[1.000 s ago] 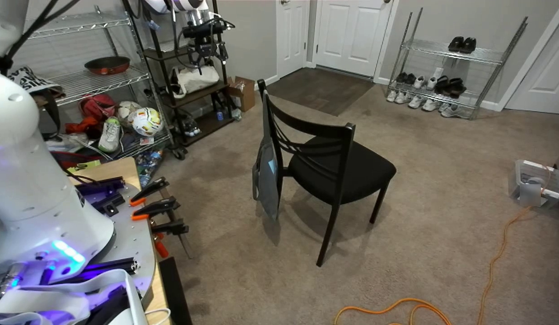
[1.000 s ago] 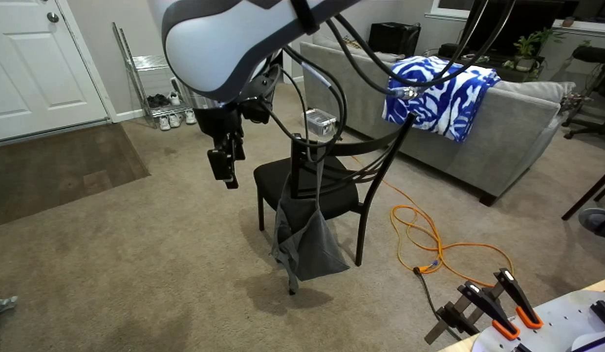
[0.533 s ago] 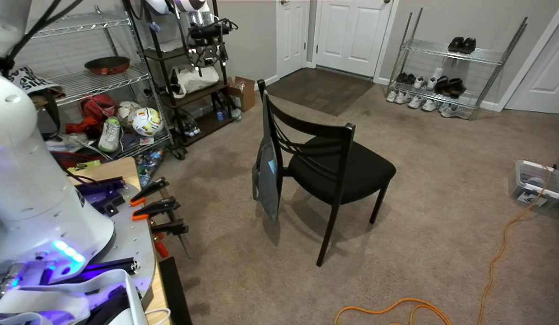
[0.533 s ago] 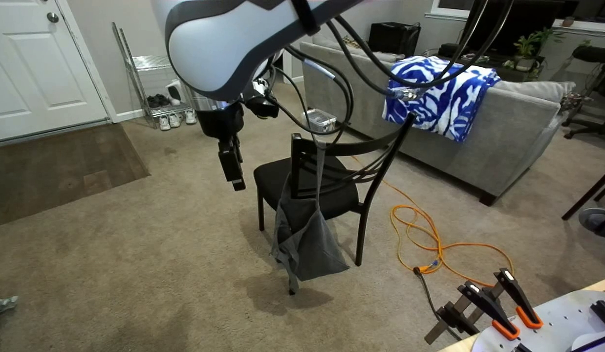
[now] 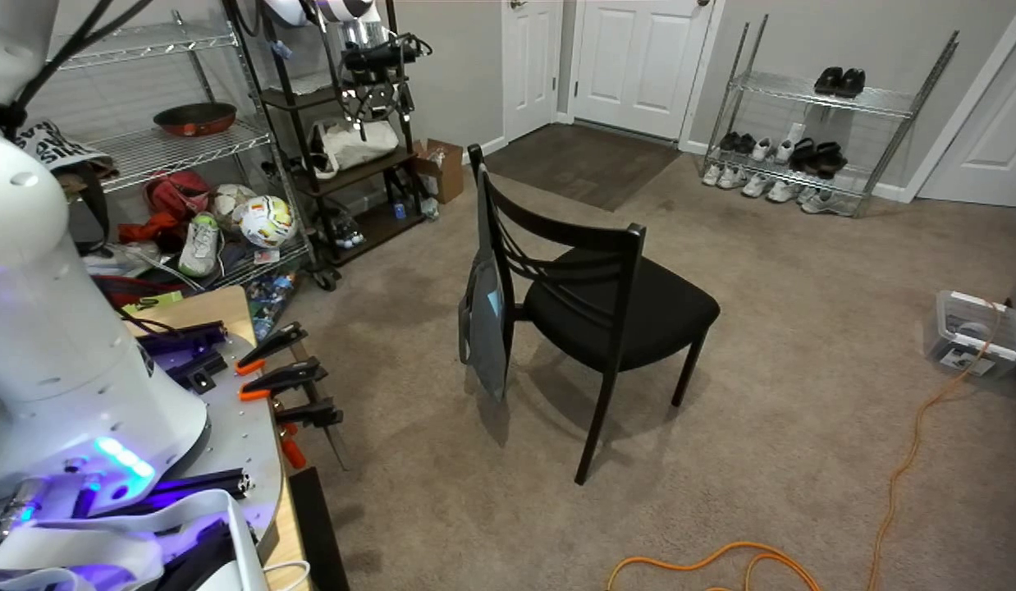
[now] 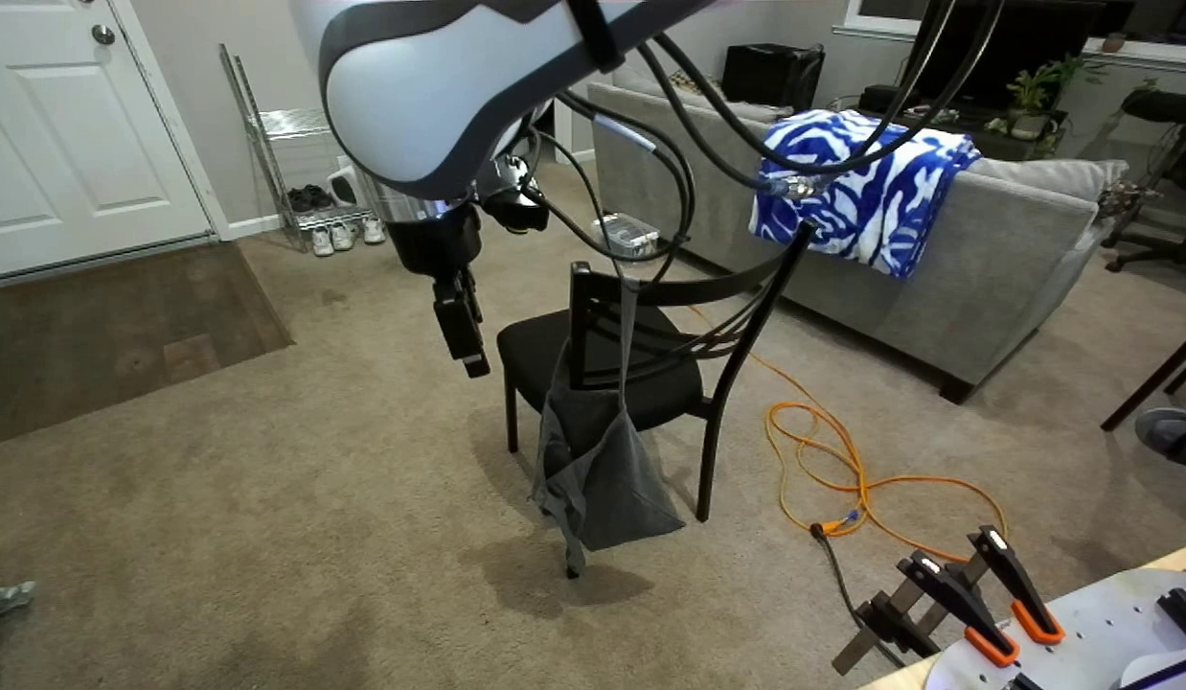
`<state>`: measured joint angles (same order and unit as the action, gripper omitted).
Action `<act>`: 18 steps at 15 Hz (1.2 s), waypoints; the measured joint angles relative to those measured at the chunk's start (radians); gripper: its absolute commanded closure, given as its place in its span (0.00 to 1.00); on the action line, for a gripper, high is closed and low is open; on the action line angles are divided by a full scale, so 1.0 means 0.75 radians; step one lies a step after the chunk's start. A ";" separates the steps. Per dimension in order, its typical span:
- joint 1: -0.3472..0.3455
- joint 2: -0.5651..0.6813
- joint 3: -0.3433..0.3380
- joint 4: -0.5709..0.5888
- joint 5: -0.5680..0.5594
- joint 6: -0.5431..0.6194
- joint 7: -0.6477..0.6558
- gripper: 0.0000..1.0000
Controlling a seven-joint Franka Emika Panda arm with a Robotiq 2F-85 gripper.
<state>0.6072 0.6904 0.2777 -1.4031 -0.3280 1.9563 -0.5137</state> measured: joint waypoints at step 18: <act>0.523 0.777 -0.139 0.955 -0.383 -1.123 -0.566 0.00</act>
<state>0.9997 1.2731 0.1734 -0.6865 -0.6149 1.1138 -0.9384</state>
